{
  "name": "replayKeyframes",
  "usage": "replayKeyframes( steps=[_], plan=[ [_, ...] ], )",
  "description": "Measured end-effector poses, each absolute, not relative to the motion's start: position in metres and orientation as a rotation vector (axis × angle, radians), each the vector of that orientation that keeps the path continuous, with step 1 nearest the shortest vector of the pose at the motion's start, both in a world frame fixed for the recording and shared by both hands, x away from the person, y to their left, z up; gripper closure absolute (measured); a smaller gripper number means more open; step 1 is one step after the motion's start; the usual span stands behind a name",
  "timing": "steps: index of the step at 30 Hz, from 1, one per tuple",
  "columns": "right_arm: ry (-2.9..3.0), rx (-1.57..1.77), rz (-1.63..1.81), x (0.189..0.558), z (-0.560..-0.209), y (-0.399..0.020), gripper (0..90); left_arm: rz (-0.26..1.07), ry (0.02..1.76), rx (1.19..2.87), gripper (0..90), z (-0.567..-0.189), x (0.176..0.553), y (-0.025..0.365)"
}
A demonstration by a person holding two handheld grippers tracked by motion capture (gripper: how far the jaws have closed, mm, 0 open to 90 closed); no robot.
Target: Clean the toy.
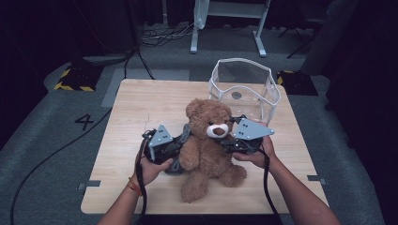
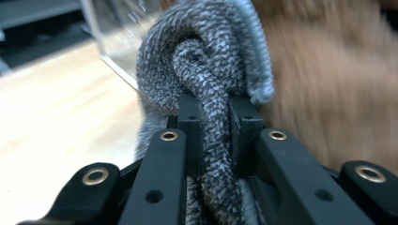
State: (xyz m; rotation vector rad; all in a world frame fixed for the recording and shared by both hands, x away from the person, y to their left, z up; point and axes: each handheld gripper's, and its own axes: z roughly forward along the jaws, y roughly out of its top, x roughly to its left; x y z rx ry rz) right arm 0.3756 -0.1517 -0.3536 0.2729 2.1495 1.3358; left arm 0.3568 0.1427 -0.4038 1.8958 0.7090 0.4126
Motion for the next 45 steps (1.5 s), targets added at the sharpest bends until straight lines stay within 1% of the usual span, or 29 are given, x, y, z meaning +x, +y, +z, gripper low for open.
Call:
replayKeyframes(
  steps=[3, 4, 5, 6, 9, 10, 12, 16, 21, 22, 25, 26, 28, 29, 36, 40, 45],
  plan=[
    [2.159, 0.244, 1.365, 0.377, -0.352, -0.144, 28.4, 0.412, 0.715, 1.859, 78.2, -0.397, 0.357, 0.15],
    [2.166, 0.216, 1.38, 0.378, -0.355, -0.138, 23.6, 0.409, 0.711, 1.851, 78.3, -0.394, 0.358, 0.152],
    [2.166, 0.216, 1.38, 0.378, -0.355, -0.138, 23.6, 0.408, 0.706, 1.844, 78.3, -0.393, 0.358, 0.153],
    [2.194, 0.216, 1.354, 0.38, -0.359, -0.134, 17.7, 0.407, 0.695, 1.847, 78.2, -0.393, 0.358, 0.151],
    [2.241, 0.239, 1.319, 0.382, -0.367, -0.137, 11.9, 0.404, 0.676, 1.851, 78.3, -0.396, 0.357, 0.144],
    [2.241, 0.239, 1.319, 0.382, -0.367, -0.137, 11.9, 0.404, 0.676, 1.851, 78.3, -0.396, 0.357, 0.144],
    [2.292, 0.266, 1.24, 0.382, -0.372, -0.143, 6.3, 0.414, 0.631, 1.875, 78.4, -0.395, 0.355, 0.134],
    [2.31, 0.28, 1.225, 0.379, -0.37, -0.154, 6.4, 0.402, 0.597, 1.893, 78.4, -0.394, 0.353, 0.124],
    [2.36, 0.328, 1.182, 0.372, -0.373, -0.184, 6.9, 0.394, 0.53, 1.924, 78.4, -0.39, 0.349, 0.107],
    [2.367, 0.339, 1.168, 0.371, -0.374, -0.189, 7.1, 0.372, 0.497, 1.934, 78.4, -0.389, 0.346, 0.1],
    [2.393, 0.336, 1.163, 0.366, -0.377, -0.207, 8.3, 0.349, 0.462, 1.953, 78.4, -0.388, 0.343, 0.092],
    [2.403, 0.334, 1.16, 0.366, -0.379, -0.213, 8.7, 0.326, 0.437, 1.973, 78.4, -0.387, 0.341, 0.084],
    [2.416, 0.333, 1.141, 0.365, -0.38, -0.217, 9.0, 0.312, 0.427, 1.979, 78.4, -0.387, 0.34, 0.08],
    [2.428, 0.323, 1.109, 0.362, -0.383, -0.227, 9.3, 0.307, 0.403, 1.995, 78.4, -0.387, 0.337, 0.072],
    [2.481, 0.38, 1.102, 0.356, -0.393, -0.253, 9.8, 0.277, 0.365, 2.006, 78.2, -0.39, 0.327, 0.054],
    [2.503, 0.4, 1.084, 0.352, -0.4, -0.267, 12.4, 0.306, 0.331, 2.025, 77.7, -0.388, 0.317, 0.041],
    [2.512, 0.421, 1.133, 0.348, -0.409, -0.28, 19.6, 0.31, 0.305, 2.019, 77.6, -0.38, 0.313, 0.037]
  ],
)
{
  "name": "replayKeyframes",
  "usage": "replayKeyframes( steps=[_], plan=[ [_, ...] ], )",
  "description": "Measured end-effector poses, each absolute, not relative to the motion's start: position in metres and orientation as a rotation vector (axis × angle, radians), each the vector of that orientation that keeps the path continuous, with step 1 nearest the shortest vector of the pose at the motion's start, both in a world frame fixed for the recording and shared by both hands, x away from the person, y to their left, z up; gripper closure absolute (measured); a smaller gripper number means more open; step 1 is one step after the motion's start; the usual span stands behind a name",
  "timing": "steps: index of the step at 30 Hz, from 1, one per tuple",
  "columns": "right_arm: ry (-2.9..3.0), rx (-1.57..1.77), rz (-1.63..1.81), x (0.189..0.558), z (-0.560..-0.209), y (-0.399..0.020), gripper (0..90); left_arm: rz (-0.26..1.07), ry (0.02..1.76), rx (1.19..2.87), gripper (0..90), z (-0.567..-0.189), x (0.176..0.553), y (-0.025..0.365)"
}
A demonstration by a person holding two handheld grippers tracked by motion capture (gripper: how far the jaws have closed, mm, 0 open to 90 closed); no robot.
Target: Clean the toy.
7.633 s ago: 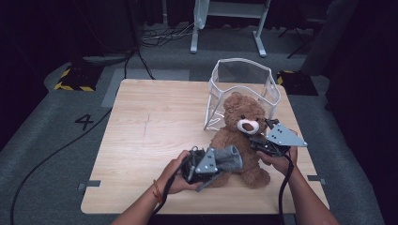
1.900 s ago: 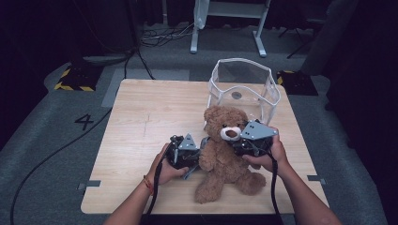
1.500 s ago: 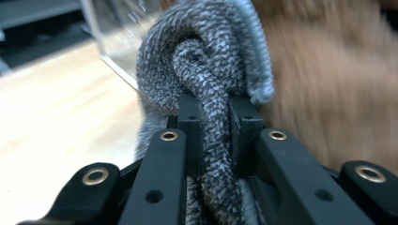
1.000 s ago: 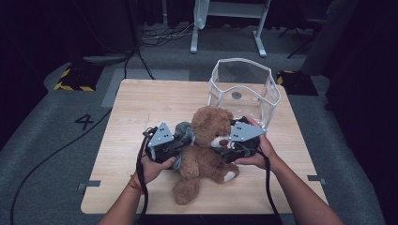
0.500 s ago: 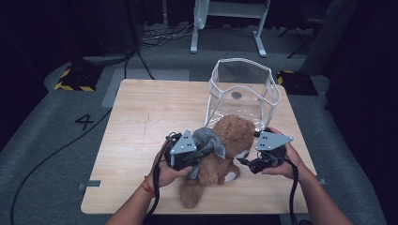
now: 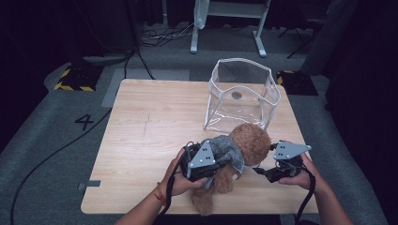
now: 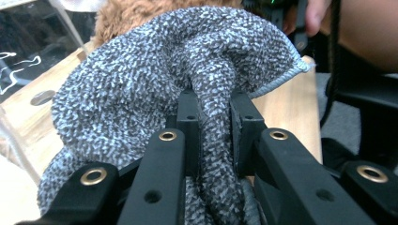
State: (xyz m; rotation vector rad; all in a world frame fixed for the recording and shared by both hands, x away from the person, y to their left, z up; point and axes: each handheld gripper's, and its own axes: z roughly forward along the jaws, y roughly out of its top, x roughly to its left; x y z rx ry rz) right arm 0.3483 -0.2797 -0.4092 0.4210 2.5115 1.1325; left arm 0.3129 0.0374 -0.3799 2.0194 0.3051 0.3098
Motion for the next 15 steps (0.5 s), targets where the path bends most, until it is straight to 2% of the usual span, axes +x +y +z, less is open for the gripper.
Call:
replayKeyframes(
  steps=[4, 10, 15],
  plan=[
    [2.526, 0.431, 1.122, 0.347, -0.418, -0.289, 25.6, 0.257, 0.321, 2.007, 77.7, -0.379, 0.316, 0.042],
    [2.503, 0.56, 1.103, 0.35, -0.428, -0.317, 24.7, 0.187, 0.301, 2.039, 77.6, -0.39, 0.314, 0.033],
    [2.423, 0.6, 1.131, 0.351, -0.418, -0.333, 24.3, 0.234, 0.267, 2.098, 77.9, -0.397, 0.306, 0.01]
  ],
)
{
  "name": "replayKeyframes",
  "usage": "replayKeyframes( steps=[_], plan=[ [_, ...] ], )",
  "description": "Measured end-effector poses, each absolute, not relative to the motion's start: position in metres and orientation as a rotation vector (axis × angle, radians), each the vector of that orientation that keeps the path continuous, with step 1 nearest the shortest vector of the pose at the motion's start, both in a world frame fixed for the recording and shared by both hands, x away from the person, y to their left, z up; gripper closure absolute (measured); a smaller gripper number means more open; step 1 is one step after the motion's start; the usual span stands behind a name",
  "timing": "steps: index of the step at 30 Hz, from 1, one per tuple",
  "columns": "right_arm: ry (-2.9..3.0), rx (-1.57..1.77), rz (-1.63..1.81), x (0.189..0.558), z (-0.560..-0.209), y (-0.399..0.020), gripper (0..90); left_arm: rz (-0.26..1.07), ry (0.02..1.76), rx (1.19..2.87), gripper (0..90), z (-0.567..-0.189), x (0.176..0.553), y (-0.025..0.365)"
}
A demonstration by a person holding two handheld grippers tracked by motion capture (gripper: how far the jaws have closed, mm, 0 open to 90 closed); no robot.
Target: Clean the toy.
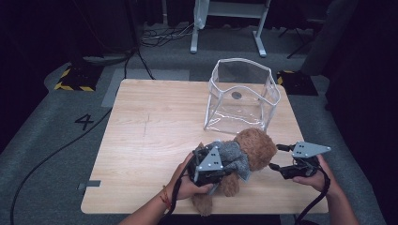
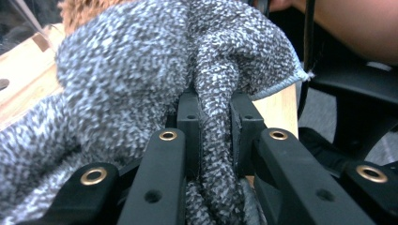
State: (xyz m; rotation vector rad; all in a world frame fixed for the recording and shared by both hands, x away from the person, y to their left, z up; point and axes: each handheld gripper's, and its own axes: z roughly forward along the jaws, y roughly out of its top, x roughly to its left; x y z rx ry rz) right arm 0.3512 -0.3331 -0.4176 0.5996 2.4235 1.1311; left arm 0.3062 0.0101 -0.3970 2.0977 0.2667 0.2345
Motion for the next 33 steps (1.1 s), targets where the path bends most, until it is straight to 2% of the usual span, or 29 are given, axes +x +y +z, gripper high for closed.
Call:
replayKeyframes(
  steps=[3, 5, 6, 9, 10, 12, 18, 20, 22, 25, 28, 33],
  plan=[
    [2.372, 0.644, 1.127, 0.351, -0.411, -0.342, 24.3, 0.302, 0.241, 2.143, 78.3, -0.405, 0.298, -0.01],
    [2.403, 0.672, 1.07, 0.353, -0.417, -0.343, 26.5, 0.418, 0.201, 2.199, 78.5, -0.411, 0.29, -0.029],
    [2.403, 0.672, 1.07, 0.353, -0.417, -0.343, 26.5, 0.418, 0.201, 2.199, 78.6, -0.411, 0.29, -0.029],
    [2.428, 0.673, 0.909, 0.359, -0.435, -0.339, 27.4, 0.478, 0.164, 2.243, 78.9, -0.418, 0.288, -0.043],
    [2.423, 0.686, 0.887, 0.362, -0.441, -0.338, 28.1, 0.591, 0.125, 2.278, 78.9, -0.424, 0.287, -0.053],
    [2.427, 0.698, 0.882, 0.365, -0.445, -0.338, 29.0, 0.618, 0.112, 2.291, 79.0, -0.426, 0.289, -0.055],
    [2.404, 0.783, 0.965, 0.38, -0.459, -0.337, 27.3, 0.579, 0.138, 2.3, 79.5, -0.432, 0.297, -0.051],
    [2.407, 0.777, 0.942, 0.385, -0.46, -0.339, 26.3, 0.61, 0.083, 2.34, 79.6, -0.436, 0.288, -0.056],
    [2.4, 0.823, 0.973, 0.385, -0.458, -0.352, 26.8, 0.607, 0.0, 2.444, 79.7, -0.447, 0.277, -0.065],
    [2.361, 0.858, 1.022, 0.383, -0.454, -0.365, 30.3, 0.653, -0.036, 2.483, 79.7, -0.458, 0.271, -0.069],
    [2.336, 0.875, 1.07, 0.381, -0.447, -0.372, 30.0, 0.614, 0.001, 2.501, 79.8, -0.461, 0.276, -0.067],
    [2.308, 0.861, 1.124, 0.382, -0.433, -0.369, 30.6, 0.668, -0.009, 2.564, 79.9, -0.472, 0.286, -0.068]
  ],
)
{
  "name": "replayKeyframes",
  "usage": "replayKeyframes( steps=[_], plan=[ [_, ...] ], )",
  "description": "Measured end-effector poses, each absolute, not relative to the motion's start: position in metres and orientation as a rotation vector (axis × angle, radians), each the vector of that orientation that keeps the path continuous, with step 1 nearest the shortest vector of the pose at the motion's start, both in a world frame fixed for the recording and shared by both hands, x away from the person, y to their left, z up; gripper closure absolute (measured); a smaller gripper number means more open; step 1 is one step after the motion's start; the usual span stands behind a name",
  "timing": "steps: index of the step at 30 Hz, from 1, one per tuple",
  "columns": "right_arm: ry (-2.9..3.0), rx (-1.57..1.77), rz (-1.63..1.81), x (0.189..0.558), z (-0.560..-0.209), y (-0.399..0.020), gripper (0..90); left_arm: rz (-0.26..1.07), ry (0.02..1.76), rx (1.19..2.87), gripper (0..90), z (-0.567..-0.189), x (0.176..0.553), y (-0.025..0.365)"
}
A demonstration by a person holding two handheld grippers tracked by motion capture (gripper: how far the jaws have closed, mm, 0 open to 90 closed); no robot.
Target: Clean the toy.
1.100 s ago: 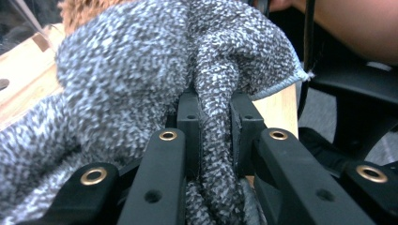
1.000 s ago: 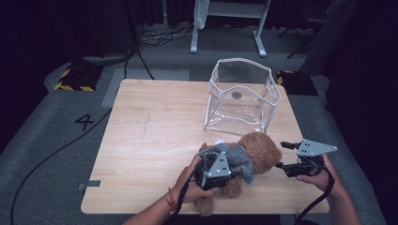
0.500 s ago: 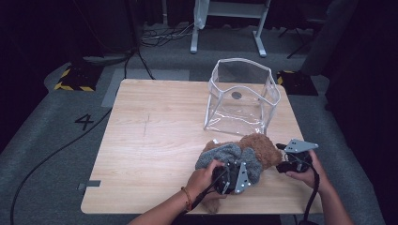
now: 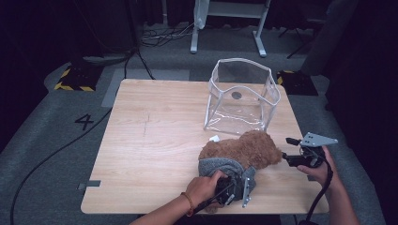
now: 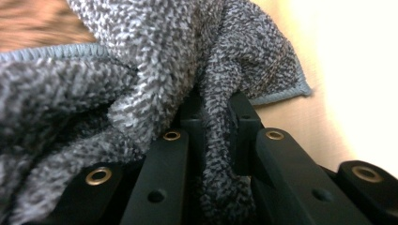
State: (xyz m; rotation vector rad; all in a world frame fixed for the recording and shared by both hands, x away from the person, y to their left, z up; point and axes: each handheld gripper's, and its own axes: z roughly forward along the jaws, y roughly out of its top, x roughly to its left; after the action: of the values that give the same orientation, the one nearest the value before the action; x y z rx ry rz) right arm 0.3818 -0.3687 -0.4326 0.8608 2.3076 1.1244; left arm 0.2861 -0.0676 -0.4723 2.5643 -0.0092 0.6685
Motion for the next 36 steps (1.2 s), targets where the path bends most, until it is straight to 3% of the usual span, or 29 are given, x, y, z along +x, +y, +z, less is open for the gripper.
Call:
replayKeyframes(
  steps=[3, 16, 18, 19, 21, 23, 25, 26, 27, 31, 34, 36],
  plan=[
    [2.268, 0.85, 1.186, 0.377, -0.419, -0.371, 29.2, 0.683, -0.035, 2.656, 79.7, -0.477, 0.302, -0.066],
    [2.359, 0.59, 1.247, 0.371, -0.388, -0.31, 20.6, 0.647, -0.095, 2.629, 79.0, -0.469, 0.302, -0.06],
    [2.376, 0.635, 1.206, 0.377, -0.393, -0.303, 27.2, 0.635, -0.095, 2.581, 78.6, -0.463, 0.298, -0.054],
    [2.406, 0.622, 1.228, 0.379, -0.397, -0.301, 37.3, 0.635, -0.095, 2.581, 78.5, -0.463, 0.298, -0.054],
    [2.402, 0.63, 1.235, 0.38, -0.4, -0.301, 41.0, 0.608, -0.072, 2.532, 78.2, -0.458, 0.294, -0.047],
    [2.411, 0.651, 1.198, 0.383, -0.407, -0.302, 56.2, 0.561, -0.047, 2.464, 76.8, -0.449, 0.289, -0.032],
    [2.415, 0.658, 1.2, 0.383, -0.409, -0.304, 58.9, 0.557, -0.029, 2.434, 74.5, -0.447, 0.287, -0.027],
    [2.421, 0.659, 1.203, 0.382, -0.413, -0.307, 62.7, 0.535, 0.004, 2.394, 63.2, -0.443, 0.285, -0.021],
    [2.421, 0.659, 1.203, 0.382, -0.413, -0.307, 62.7, 0.53, 0.042, 2.362, 63.2, -0.439, 0.284, -0.014],
    [2.435, 0.657, 1.184, 0.377, -0.422, -0.314, 65.0, 0.505, 0.187, 2.229, 32.3, -0.421, 0.279, 0.017],
    [2.441, 0.653, 1.166, 0.373, -0.43, -0.322, 65.4, 0.469, 0.308, 2.135, 29.2, -0.411, 0.28, 0.04],
    [2.438, 0.659, 1.163, 0.37, -0.437, -0.327, 65.4, 0.476, 0.419, 2.109, 21.9, -0.409, 0.289, 0.049]
  ],
)
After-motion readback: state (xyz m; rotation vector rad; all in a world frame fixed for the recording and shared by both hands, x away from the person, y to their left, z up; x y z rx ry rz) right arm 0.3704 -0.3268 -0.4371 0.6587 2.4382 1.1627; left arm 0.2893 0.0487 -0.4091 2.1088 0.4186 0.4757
